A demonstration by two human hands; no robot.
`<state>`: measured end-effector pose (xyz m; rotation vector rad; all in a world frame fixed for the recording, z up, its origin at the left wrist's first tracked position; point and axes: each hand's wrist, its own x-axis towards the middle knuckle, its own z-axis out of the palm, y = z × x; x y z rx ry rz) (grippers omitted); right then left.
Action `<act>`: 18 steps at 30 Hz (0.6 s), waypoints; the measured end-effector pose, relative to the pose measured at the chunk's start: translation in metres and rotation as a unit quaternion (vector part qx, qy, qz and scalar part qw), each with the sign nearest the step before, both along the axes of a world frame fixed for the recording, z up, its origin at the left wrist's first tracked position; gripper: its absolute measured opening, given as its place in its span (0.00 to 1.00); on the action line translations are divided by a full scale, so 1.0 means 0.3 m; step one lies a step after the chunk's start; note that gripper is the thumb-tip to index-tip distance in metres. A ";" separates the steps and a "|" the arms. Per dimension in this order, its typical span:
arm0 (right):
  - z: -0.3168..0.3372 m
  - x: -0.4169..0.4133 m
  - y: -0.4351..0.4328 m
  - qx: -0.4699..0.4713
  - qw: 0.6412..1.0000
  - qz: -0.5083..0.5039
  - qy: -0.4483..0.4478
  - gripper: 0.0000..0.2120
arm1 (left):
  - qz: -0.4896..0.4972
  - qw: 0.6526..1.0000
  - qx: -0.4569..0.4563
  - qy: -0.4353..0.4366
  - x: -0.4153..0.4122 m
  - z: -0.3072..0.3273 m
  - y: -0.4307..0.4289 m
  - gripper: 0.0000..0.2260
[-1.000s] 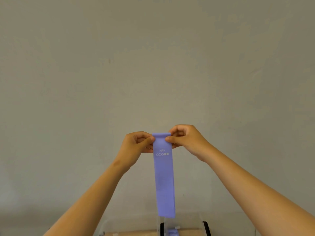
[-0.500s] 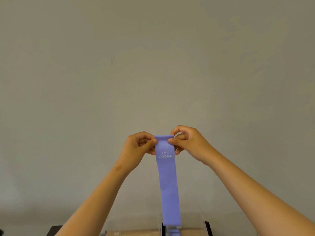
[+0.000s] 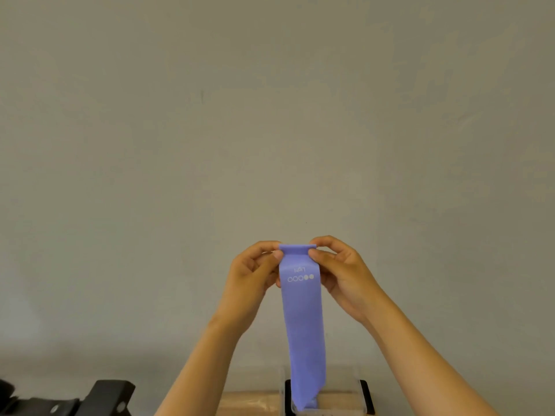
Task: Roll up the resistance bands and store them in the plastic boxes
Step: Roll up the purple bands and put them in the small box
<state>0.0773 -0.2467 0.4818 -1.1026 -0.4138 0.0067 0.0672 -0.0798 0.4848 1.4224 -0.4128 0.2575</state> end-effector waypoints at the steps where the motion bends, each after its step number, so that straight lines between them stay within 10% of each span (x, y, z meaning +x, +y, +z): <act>1: -0.015 -0.005 0.007 0.025 0.999 0.018 0.018 0.06 | -0.014 0.999 -0.028 0.010 -0.009 -0.009 -0.007 0.05; 12: -0.043 -0.054 0.014 0.022 0.999 0.033 0.001 0.08 | -0.090 0.984 -0.147 0.052 -0.039 -0.077 -0.003 0.05; 18: -0.031 -0.063 -0.002 -0.201 0.972 -0.092 -0.080 0.08 | 0.070 0.993 0.086 -0.049 -0.047 -0.065 0.024 0.07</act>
